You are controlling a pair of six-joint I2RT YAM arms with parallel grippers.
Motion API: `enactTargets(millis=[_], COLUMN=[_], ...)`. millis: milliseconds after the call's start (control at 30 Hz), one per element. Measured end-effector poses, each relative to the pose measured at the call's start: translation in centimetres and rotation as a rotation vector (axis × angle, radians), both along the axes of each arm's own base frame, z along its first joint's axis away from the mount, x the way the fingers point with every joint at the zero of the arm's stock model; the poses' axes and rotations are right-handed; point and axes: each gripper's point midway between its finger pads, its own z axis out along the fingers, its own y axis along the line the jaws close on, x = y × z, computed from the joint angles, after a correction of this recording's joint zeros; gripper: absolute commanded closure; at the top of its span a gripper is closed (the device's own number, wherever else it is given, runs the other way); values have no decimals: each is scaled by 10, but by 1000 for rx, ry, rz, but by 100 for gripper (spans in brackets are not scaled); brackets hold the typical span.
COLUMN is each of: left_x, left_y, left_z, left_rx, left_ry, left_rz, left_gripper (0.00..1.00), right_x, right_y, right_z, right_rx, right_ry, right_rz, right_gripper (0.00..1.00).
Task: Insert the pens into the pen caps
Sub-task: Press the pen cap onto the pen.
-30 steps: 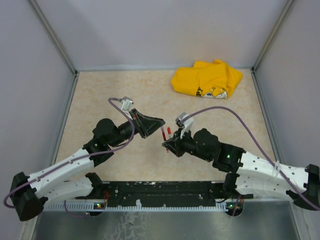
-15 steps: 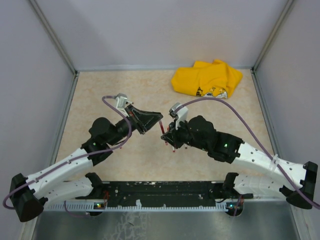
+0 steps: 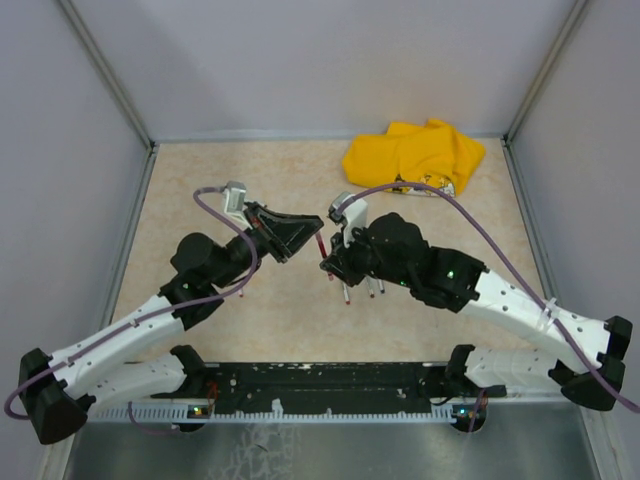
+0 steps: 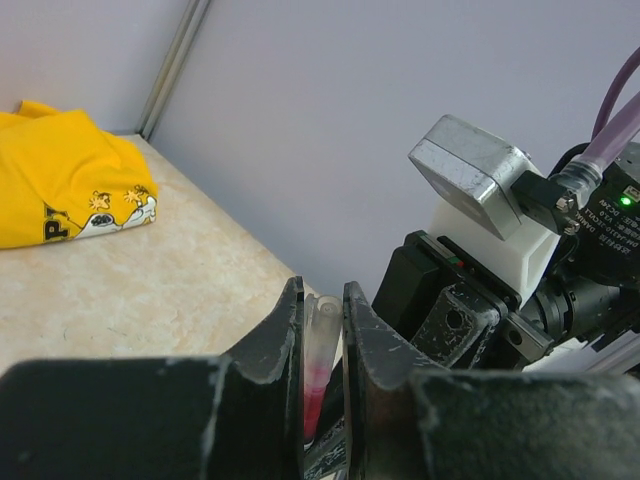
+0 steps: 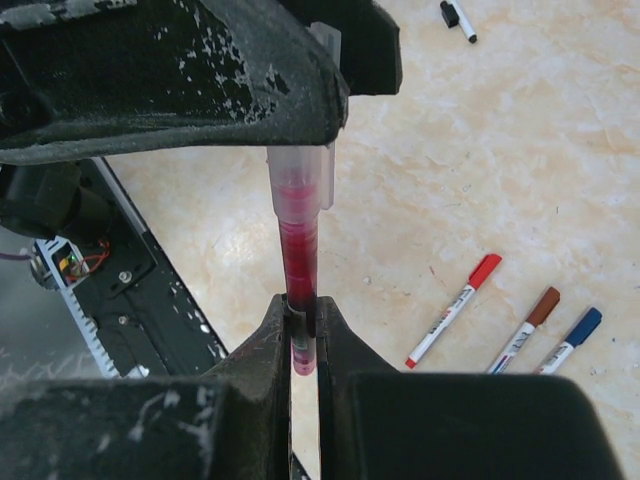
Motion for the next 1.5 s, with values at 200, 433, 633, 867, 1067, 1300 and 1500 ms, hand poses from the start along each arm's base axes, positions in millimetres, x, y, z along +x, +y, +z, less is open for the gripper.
enactTargets(millis=[200,433,633,867,1067,1300,1500], left_x=[-1,-3,-5,-12,-19,-28,-34], left_y=[1,3,6,2,-8,-14,-15], left_z=[15,28,29,5,-27,-46,-53], left_rx=[-34,-66,-69,13,108,166,190], left_ry=[-30,-58,-61,-25,42,80,96], left_rz=[1,1,1,-39,-96,-157,-181], left_gripper=[100,100,100,100,99,99,98], right_x=[2,4,3,-12,-27,-44,-54], right_y=[4,4,6,4,4,3,2], right_z=[14,27,26,-6,-37,-53,-59], right_rx=[-24,-52,-52,31,106,193,255], right_ry=[-16,-47,-45,1,89,154,187], right_rz=[20,38,52,87,113,148,166], right_gripper=[100,100,100,100,100,100,100])
